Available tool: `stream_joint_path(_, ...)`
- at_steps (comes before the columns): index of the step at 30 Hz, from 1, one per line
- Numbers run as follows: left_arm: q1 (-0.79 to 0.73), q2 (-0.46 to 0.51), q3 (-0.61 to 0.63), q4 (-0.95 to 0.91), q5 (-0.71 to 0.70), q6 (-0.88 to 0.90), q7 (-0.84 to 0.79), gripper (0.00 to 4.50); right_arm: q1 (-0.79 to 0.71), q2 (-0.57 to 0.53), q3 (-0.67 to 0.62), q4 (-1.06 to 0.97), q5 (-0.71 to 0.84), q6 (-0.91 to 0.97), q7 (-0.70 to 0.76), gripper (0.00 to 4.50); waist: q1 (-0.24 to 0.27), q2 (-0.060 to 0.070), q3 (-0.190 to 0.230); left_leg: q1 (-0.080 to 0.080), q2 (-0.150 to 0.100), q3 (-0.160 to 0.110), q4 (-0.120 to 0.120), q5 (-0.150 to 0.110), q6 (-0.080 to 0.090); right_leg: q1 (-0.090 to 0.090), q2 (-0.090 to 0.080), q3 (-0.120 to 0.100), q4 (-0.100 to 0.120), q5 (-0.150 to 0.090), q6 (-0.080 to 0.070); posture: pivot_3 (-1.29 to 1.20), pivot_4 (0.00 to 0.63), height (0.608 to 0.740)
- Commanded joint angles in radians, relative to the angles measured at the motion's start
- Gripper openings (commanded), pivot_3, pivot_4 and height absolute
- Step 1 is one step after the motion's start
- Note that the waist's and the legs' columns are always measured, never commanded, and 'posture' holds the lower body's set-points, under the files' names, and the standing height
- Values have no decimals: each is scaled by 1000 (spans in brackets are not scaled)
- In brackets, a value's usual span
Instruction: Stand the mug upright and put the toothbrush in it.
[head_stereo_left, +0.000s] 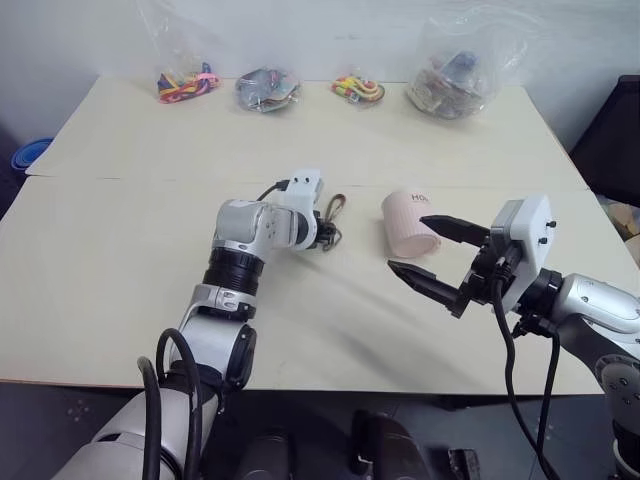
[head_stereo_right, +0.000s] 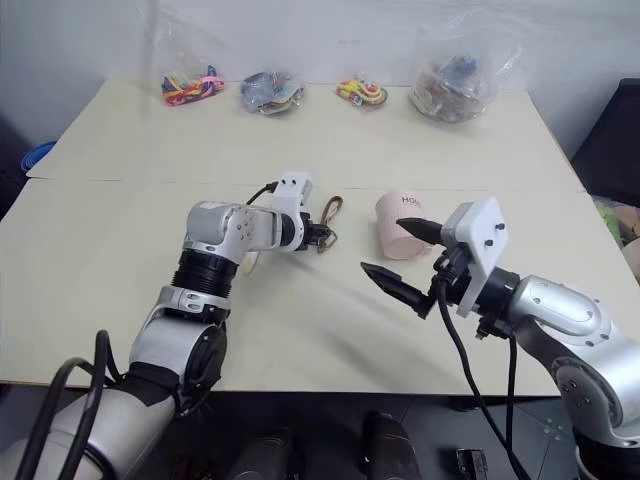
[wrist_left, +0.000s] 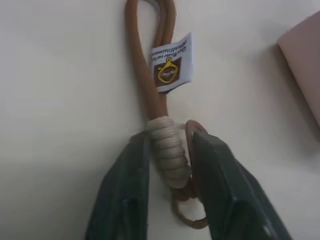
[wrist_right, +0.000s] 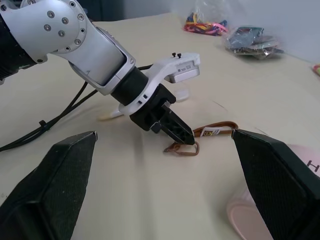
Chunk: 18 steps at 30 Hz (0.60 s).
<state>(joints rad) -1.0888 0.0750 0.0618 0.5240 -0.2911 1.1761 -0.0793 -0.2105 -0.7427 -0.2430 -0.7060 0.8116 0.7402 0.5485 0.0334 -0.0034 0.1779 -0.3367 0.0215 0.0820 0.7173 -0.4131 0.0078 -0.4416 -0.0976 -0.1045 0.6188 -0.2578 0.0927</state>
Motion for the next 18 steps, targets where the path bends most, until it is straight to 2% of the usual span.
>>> stream_joint_path(1,-23,25,18,-70,3,20,-8,169,0,2,-10,-16,0,-30,6,4500,-4,0,0,0,0,0,0,0,0,0,0,0,0,0,0,0,150,740)
stream_joint_path(2,-29,47,35,-116,-11,39,-17,45,0,0,-10,-15,7,-26,11,4500,-7,0,0,0,0,0,0,0,0,0,0,0,0,0,0,0,150,740)
stream_joint_path(6,-19,200,98,-321,-31,132,-46,45,2,-18,-15,-19,41,-17,57,4500,-19,-1,0,0,2,1,-1,0,-1,-2,1,0,0,0,0,0,150,740)
stream_joint_path(9,57,386,141,-410,-3,149,-72,45,-4,-30,-15,-2,49,-15,92,4500,-29,0,0,0,4,1,-3,1,-2,-2,2,0,1,0,-1,0,150,740)
stream_joint_path(13,226,616,218,-412,38,100,-107,45,-51,-42,23,37,58,-10,146,4500,-38,0,0,2,5,-2,-3,1,-3,-3,2,1,1,-1,-1,0,150,740)
stream_joint_path(16,322,688,260,-389,57,53,-113,45,-78,-53,38,54,96,6,202,4500,-23,-2,1,0,5,-2,-2,1,-3,-3,2,-1,0,-1,-2,0,150,740)
stream_joint_path(18,376,698,291,-382,60,37,-109,45,-93,-75,55,69,103,11,256,4500,-5,-3,2,-2,4,-2,0,1,-3,-2,1,-2,0,-1,-1,0,150,740)
